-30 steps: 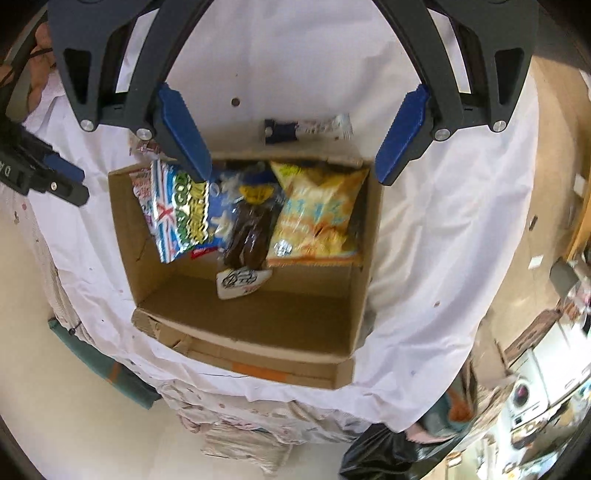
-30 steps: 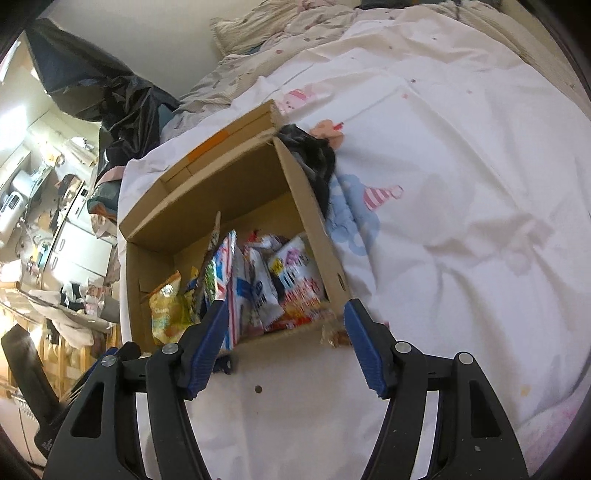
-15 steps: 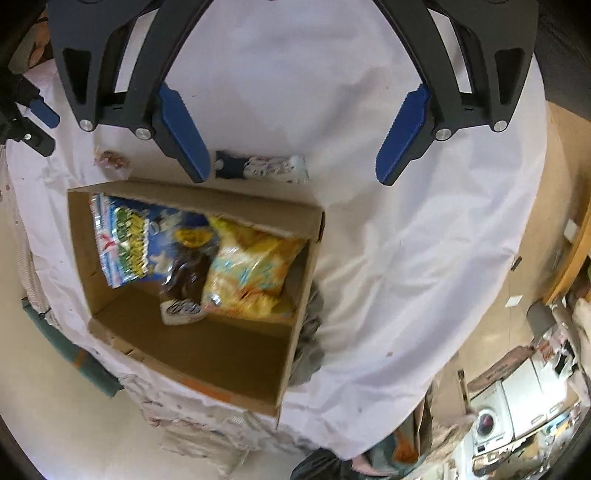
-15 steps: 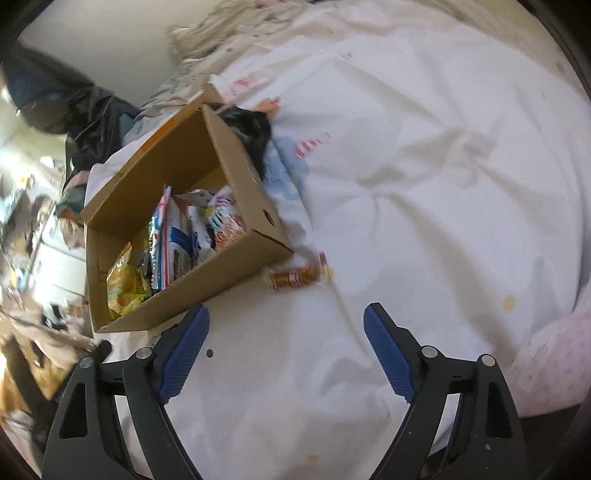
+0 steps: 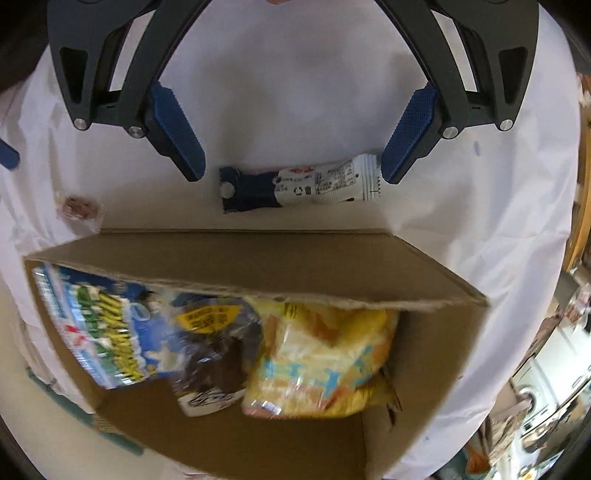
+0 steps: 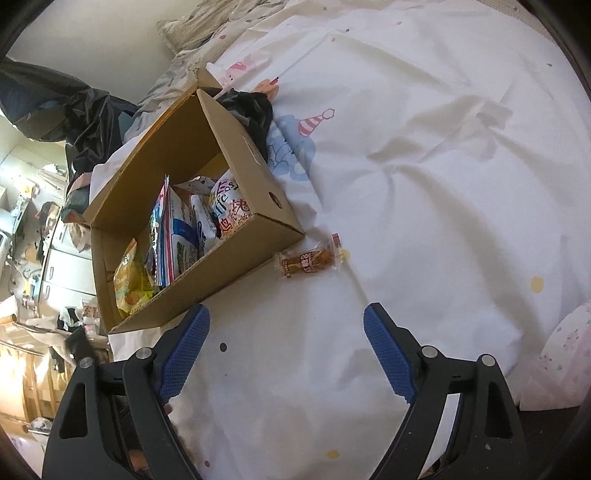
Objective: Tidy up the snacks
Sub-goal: 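Grasp the white-and-blue wrapped bar on the sheet with the left gripper, then grasp the small clear-wrapped brown snack with the right gripper while the left holds its bar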
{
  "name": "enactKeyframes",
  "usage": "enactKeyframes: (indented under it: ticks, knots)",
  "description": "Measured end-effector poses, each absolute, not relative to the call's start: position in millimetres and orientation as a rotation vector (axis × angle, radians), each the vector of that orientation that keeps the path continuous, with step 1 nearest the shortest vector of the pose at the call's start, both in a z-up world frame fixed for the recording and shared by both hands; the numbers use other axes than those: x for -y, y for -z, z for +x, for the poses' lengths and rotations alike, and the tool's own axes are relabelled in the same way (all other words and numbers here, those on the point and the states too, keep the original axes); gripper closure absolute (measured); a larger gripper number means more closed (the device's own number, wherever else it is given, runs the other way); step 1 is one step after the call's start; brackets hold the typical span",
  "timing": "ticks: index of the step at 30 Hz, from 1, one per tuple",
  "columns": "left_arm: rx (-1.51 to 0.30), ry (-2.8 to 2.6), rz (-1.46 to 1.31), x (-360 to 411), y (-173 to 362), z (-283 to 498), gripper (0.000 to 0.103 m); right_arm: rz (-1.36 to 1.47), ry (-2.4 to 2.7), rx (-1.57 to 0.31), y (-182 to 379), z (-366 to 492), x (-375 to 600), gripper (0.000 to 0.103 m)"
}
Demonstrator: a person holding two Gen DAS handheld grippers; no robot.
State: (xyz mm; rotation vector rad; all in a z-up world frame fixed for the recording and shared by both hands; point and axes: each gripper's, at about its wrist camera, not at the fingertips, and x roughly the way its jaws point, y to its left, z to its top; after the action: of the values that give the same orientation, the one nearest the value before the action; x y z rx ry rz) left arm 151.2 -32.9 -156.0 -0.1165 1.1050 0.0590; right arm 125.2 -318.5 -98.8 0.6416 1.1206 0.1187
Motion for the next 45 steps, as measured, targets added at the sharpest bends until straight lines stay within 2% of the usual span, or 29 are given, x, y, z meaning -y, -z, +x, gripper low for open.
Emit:
enactKeyframes:
  ticks: [8, 11, 17, 20, 26, 33, 38, 45]
  knots:
    - [-1.052, -0.099, -0.053, 49.2, 170.6, 154.9, 0.010, 0.640, -0.126, -1.130, 100.3, 127.4, 316.0, 0.015]
    - [-1.052, -0.089, -0.066, 51.4, 168.6, 152.2, 0.033, 0.635, -0.128, -1.133, 100.7, 128.1, 314.5, 0.015]
    - [-1.073, -0.065, -0.069, 57.1, 162.8, 150.2, 0.040, 0.617, -0.127, -1.138, 101.2, 130.4, 311.2, 0.015]
    - [-1.116, -0.058, -0.091, 57.2, 151.7, 142.1, 0.048, 0.599, -0.108, -1.128, 100.1, 130.2, 315.3, 0.015]
    - [-1.157, -0.003, -0.104, 52.2, 105.8, 128.6, 0.048, 0.506, 0.001, -1.148, 109.8, 136.9, 319.1, 0.015]
    - [-1.135, 0.084, -0.071, 39.6, 54.9, 107.7, 0.049, 0.258, -0.040, -1.231, 134.4, 167.5, 280.4, 0.015]
    - [-1.076, 0.075, -0.035, 18.0, 43.8, 93.3, 0.049, 0.177, -0.017, -1.226, 148.7, 187.9, 271.5, 0.015]
    - [-1.103, 0.055, -0.105, 12.6, 55.9, 101.0, 0.049, 0.114, 0.040, -1.207, 158.4, 194.8, 265.2, 0.015]
